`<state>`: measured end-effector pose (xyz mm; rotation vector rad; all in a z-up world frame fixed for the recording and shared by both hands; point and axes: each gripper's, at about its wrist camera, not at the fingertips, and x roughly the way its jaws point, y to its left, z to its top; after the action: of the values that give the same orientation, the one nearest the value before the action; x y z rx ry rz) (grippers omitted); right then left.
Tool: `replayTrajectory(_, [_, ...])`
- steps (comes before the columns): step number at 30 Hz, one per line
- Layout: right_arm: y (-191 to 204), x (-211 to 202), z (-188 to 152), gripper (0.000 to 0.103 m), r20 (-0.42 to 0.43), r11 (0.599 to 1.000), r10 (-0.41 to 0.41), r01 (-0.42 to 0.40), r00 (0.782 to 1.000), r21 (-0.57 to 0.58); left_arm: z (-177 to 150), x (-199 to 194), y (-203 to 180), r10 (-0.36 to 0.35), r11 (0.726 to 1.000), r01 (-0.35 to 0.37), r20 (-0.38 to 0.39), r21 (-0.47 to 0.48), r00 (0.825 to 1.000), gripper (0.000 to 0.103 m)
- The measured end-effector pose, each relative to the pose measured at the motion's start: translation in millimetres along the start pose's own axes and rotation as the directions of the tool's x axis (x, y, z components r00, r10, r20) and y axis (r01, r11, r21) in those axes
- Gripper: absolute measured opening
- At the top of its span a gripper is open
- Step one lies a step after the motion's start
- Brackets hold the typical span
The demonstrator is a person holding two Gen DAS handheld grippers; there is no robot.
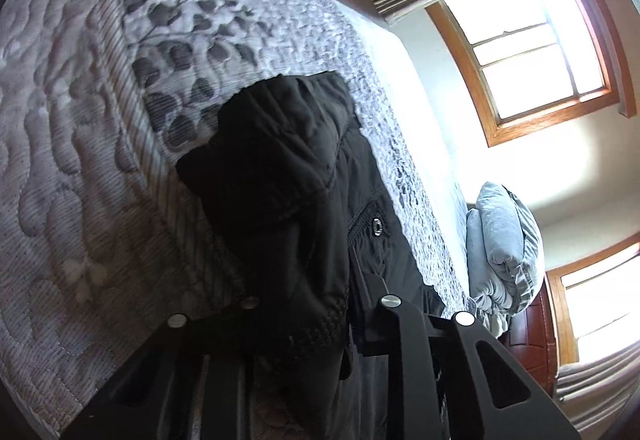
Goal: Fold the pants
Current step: 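Grasp the waistband with the left tool and lift it while the right tool holds the fold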
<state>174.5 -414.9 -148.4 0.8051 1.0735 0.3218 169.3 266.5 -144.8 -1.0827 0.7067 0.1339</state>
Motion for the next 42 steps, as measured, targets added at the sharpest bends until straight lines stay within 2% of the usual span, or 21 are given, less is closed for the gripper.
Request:
replayTrajectory(9, [-8,-13,2,0.065,0.035,1.000,0.013,-0.013,0.999,0.013,-3,-11,-41,-0.055,0.993,0.049,0.047,0.106,0.997,0.019])
replayTrajectory(14, [-13,-26,2,0.065,0.070,1.000,0.016,-0.017,0.997,0.023,-12,-23,-74,-0.094,0.975,0.077,0.076,0.211,0.993,0.019])
replayTrajectory(22, [-9,-45,-2,0.065,0.109,1.000,0.025,-0.026,0.994,0.005,-39,-34,-127,-0.140,0.923,0.099,0.086,0.373,0.986,0.019])
replayTrajectory(26, [-3,-54,-6,0.065,0.123,0.999,0.045,-0.044,0.991,-0.009,-59,-35,-153,-0.156,0.885,0.102,0.083,0.454,0.984,0.020])
replayTrajectory(34, [8,-68,-9,0.067,0.139,0.996,0.086,-0.082,0.987,-0.036,-100,-34,-177,-0.168,0.816,0.107,0.057,0.568,0.984,0.022])
replayTrajectory(39, [16,-73,-14,0.069,0.142,0.994,0.106,-0.099,0.984,-0.053,-120,-27,-188,-0.167,0.785,0.113,0.033,0.609,0.985,0.023])
replayTrajectory(42, [18,-76,-15,0.069,0.143,0.991,0.125,-0.117,0.982,-0.057,-134,-22,-195,-0.160,0.752,0.110,0.019,0.650,0.987,0.024])
